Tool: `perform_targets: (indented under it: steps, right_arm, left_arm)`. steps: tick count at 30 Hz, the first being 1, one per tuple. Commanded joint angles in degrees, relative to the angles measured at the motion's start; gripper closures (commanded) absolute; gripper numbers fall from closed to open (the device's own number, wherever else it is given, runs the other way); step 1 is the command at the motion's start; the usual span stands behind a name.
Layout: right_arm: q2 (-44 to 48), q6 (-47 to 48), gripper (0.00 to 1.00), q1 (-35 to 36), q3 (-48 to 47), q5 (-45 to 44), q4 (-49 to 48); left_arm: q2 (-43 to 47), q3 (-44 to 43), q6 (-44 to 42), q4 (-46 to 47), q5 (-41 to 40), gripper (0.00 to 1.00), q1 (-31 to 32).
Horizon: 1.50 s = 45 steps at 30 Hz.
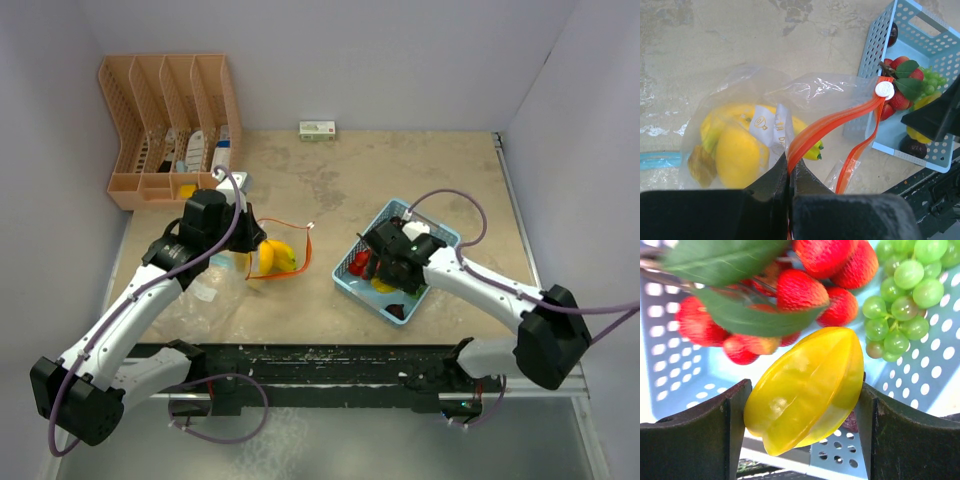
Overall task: Place the food in the zip-top bag and seal the zipper
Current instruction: Pick up the fake fruit from the bin, then place the fake fruit in the zipper food storage bag.
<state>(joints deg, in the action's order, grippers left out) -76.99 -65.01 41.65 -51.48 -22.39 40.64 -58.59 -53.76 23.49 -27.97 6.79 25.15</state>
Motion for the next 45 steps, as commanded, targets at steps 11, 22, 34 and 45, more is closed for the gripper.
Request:
perform_targets:
  steps: [11, 22, 34, 45]
  right_arm:
    - [6.2, 14.6, 0.62, 8.9, -17.5, 2.4, -12.0]
    - [-2.1, 19.8, 0.62, 15.8, -24.7, 12.0, -25.6]
    - [-11.6, 21.2, 0.59, 18.5, -29.0, 13.1, -27.6]
    - [-17.7, 21.5, 0.00, 17.8, -35.2, 3.4, -19.5]
  left_arm:
    - [0.3, -0.4, 1.1, 1.9, 0.1, 1.00, 0.2]
    - [0.4, -1.2, 1.6, 1.6, 0.4, 1.00, 0.2]
    - [-0.9, -3.6, 1.7, 1.4, 0.7, 1.00, 0.2]
    - [0.0, -3.9, 1.7, 0.3, 0.5, 1.00, 0.2]
